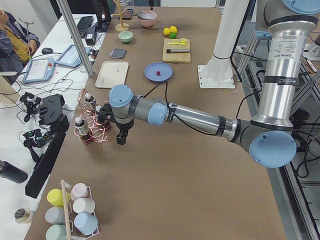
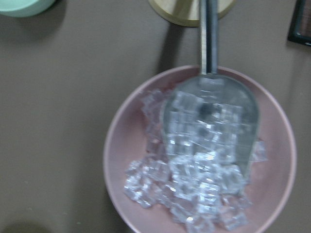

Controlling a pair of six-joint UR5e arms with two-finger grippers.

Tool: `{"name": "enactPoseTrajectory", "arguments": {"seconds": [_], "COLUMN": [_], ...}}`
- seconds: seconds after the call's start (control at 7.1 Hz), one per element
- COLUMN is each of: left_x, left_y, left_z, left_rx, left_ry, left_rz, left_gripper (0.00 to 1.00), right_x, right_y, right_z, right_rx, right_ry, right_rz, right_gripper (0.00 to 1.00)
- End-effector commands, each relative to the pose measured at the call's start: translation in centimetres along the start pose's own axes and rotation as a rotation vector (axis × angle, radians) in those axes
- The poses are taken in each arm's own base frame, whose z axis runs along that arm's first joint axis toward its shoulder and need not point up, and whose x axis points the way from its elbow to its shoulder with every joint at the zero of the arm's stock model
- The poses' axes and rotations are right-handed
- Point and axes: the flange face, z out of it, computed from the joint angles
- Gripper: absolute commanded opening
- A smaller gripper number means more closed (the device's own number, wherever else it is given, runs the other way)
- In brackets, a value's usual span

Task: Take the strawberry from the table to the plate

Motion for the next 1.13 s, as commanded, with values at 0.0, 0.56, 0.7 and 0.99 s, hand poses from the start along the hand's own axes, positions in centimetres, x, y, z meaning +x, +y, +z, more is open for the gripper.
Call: {"name": "enactPoseTrajectory", "arguments": {"seconds": [0.0,0.56,0.7,0.99], "left_x": [-2.5,-3.3,-3.3,-3.4], "left_y": [2.3,3.7,3.7,3.8], "left_z": [0.6,0.8,0.9,1.0], "left_rx": [-0.026,-0.007,-0.008,-0.01], "left_ry": [-0.063,-0.092,-0.092,-0.092], "left_rz": [-0.011,0.004,0.003,-0.003], "left_gripper": [0.97,0.97,0.97,0.97], "right_x": [4.6,3.3,3.3,3.3], "right_y": [1.9,1.1,1.1,1.1], "right_z": [-1.2,-2.9,-2.9,-2.9], "right_rx": [0.016,-0.02,-0.019,-0.019], "right_ry": [0.004,-0.006,-0.006,-0.004], "right_rz": [-0.005,0.031,0.032,0.032], "right_gripper": [1.0,1.0,1.0,1.0]}}
